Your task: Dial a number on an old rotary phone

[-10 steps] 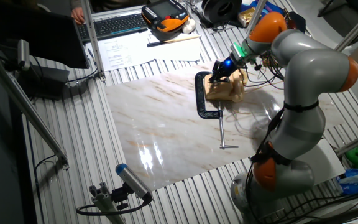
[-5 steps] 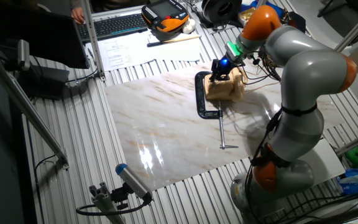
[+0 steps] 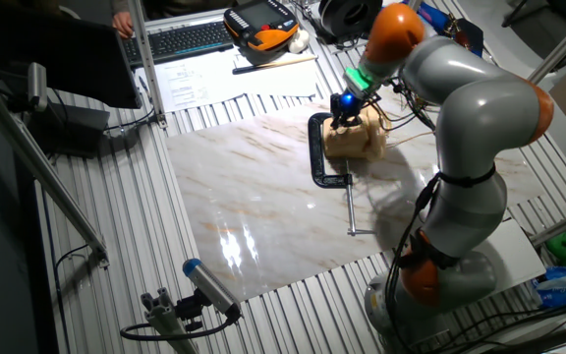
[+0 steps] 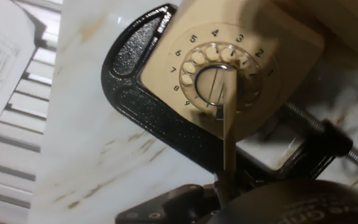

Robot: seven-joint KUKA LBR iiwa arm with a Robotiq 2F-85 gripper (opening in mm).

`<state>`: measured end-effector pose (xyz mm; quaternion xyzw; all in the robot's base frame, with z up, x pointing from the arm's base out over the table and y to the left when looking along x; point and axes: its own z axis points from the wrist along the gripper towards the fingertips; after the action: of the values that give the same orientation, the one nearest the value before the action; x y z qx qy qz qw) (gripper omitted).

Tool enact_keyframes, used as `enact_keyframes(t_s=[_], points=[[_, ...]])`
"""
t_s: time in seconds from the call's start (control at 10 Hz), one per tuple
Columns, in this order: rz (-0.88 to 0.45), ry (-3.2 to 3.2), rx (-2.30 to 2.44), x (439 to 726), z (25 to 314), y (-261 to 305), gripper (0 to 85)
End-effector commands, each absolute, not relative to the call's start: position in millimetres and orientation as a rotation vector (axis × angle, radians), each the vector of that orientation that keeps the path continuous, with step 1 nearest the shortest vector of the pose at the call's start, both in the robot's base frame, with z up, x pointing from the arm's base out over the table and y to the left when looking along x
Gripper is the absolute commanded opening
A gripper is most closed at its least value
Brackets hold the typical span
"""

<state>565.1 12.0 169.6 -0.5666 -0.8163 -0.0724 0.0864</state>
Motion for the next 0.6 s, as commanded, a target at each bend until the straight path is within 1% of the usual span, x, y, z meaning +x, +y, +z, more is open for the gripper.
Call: enact_keyframes(t_s=[0.0,0.5], points=[[-0.166,-2.570,-1.474,565.4,169.2,11.8,0.0],[-0.049,-2.831,-1.030,567.3,169.7,9.9,0.0]])
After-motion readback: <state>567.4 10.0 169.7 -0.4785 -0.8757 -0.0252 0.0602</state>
